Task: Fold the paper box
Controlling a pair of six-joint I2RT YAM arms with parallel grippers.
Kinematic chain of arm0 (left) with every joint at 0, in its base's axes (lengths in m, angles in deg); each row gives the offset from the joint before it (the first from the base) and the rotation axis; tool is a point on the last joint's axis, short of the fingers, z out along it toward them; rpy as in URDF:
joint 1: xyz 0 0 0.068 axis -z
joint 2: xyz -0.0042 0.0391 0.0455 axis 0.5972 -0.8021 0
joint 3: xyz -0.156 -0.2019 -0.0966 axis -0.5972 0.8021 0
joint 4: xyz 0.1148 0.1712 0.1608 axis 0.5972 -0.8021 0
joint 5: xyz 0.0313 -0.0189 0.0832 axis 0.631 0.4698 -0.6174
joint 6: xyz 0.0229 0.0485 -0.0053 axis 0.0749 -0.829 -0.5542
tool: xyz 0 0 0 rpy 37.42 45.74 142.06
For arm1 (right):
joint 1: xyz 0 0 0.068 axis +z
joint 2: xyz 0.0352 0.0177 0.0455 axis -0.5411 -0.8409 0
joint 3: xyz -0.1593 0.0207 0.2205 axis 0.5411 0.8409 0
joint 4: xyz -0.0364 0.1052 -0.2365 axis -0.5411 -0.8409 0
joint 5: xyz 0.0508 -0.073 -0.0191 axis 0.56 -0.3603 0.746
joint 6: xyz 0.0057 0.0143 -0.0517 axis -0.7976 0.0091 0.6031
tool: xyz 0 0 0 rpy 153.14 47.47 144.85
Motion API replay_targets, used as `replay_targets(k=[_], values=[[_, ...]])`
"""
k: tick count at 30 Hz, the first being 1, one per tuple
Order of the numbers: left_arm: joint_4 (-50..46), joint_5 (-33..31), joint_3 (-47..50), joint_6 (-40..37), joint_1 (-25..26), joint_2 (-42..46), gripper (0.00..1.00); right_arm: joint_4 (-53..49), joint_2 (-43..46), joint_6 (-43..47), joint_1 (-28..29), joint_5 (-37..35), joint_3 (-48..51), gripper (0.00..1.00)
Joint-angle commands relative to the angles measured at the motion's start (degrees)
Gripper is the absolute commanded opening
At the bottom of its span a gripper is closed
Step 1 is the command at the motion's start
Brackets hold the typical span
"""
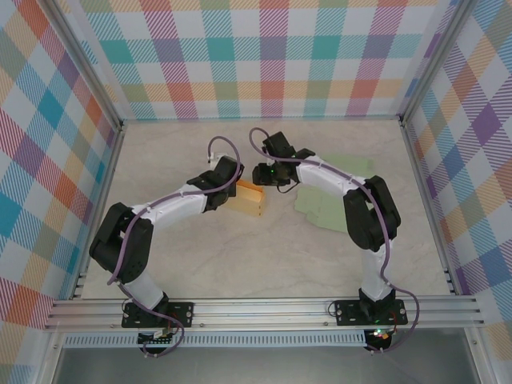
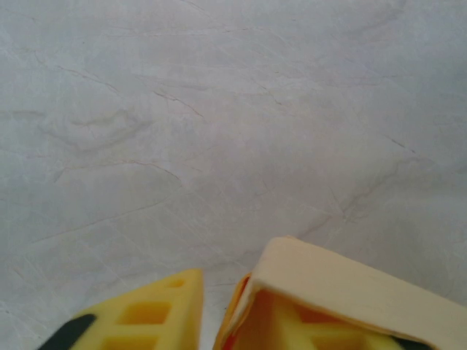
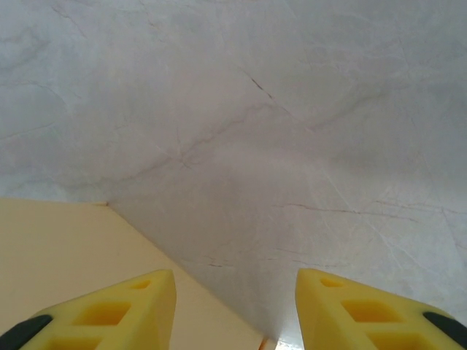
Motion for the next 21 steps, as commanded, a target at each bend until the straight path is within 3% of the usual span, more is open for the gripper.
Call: replay_targets(k=[1, 6, 16, 21], values=[[-8.2, 3.1, 3.9, 1.6, 1.7, -2.5, 0.33, 1.9, 2.4, -2.6, 0.9, -1.4, 3.5, 0.47], [-7.8, 2.9, 4.5, 2.3, 2.6, -2.4, 0.32, 4.5, 2.8, -3.3, 1.0, -2.2, 5.3, 0.47], [-8.0, 2.1, 5.6, 2.5, 3.7, -1.3, 0.29, -4.4, 4.3, 4.8, 0.7, -6.7, -3.2, 0.48], [-8.4, 1.8, 5.4, 2.3, 3.8, -1.3, 0.28, -4.6, 8.8, 8.0, 0.8, -3.2, -1.8, 0.46]])
